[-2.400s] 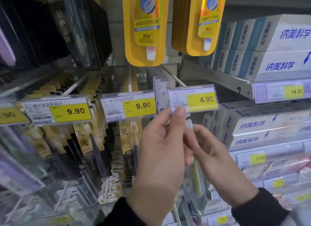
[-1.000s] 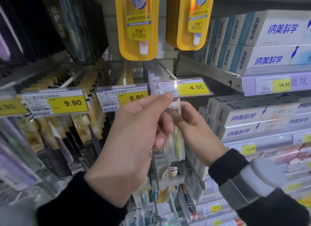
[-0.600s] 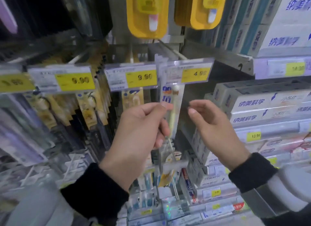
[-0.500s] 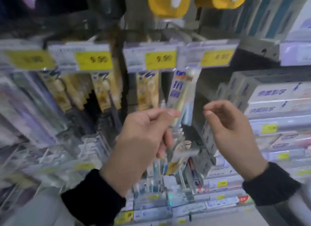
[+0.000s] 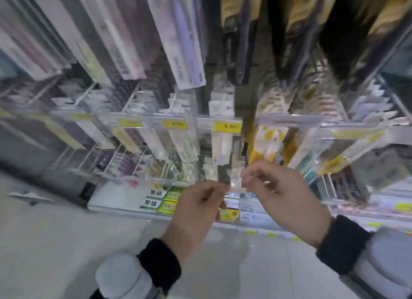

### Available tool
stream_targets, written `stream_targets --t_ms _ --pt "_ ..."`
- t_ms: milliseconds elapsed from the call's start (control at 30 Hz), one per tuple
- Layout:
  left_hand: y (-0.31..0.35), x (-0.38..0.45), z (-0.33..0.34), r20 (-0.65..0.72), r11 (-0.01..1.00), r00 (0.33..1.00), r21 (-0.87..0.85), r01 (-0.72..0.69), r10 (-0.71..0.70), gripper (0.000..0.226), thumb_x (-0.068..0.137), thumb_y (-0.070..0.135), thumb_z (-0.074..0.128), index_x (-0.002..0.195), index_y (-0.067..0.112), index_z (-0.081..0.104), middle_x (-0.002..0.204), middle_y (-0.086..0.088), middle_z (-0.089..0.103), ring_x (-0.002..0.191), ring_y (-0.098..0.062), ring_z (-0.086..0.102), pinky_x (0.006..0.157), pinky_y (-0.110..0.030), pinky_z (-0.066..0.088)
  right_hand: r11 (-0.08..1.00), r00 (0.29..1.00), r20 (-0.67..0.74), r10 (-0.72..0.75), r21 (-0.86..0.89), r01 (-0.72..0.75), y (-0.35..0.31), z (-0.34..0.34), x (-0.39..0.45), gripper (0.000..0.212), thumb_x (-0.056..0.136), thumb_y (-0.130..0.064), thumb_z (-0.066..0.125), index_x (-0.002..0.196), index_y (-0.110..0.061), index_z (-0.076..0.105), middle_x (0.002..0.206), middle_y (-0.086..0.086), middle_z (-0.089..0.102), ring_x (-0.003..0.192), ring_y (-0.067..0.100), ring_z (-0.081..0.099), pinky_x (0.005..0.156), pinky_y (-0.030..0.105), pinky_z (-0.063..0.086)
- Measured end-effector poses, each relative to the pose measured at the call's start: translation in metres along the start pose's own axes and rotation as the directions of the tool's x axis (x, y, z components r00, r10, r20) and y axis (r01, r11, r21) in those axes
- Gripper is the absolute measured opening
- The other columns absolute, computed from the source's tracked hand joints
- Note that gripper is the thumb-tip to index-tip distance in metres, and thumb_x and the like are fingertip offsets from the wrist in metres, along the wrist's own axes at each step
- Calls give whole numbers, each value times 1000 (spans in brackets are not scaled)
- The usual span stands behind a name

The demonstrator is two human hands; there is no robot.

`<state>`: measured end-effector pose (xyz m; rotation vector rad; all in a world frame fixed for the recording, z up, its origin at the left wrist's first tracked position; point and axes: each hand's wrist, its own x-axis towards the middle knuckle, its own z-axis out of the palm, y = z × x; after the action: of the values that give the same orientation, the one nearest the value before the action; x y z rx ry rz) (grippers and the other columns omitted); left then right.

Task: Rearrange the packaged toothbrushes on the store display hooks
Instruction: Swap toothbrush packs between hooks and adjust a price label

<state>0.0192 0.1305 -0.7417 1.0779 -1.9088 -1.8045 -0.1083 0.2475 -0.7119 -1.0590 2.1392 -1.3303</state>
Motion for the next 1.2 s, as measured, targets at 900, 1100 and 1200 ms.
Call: stream_targets --t_ms 900,1100,1200 --pt "5 118 -79 -363 941 928 -279 -190 80 11 96 5 55 106 10 59 82 -1 68 56 -4 59 51 -22 48 970 899 -388 203 206 -129 23 73 109 21 89 -3 68 107 -15 72 87 -15 76 80 -10 67 64 2 46" --pt "7 121 -79 -290 933 954 -316 -170 76 13 98 18 60 91 24 70 71 5 72 64 -15 62 58 -32 49 960 898 -373 234 234 -153 20 74 110 24 91 3 61 100 -15 74 84 -10 76 66 -7 67 53 6 48" --pt "7 119 -83 -280 933 957 -316 -172 82 18 100 16 55 90 21 69 70 7 71 67 -21 59 58 -35 45 946 895 -368 251 289 -147 19 74 111 27 92 7 56 95 -12 76 75 -8 75 62 -3 66 55 12 52"
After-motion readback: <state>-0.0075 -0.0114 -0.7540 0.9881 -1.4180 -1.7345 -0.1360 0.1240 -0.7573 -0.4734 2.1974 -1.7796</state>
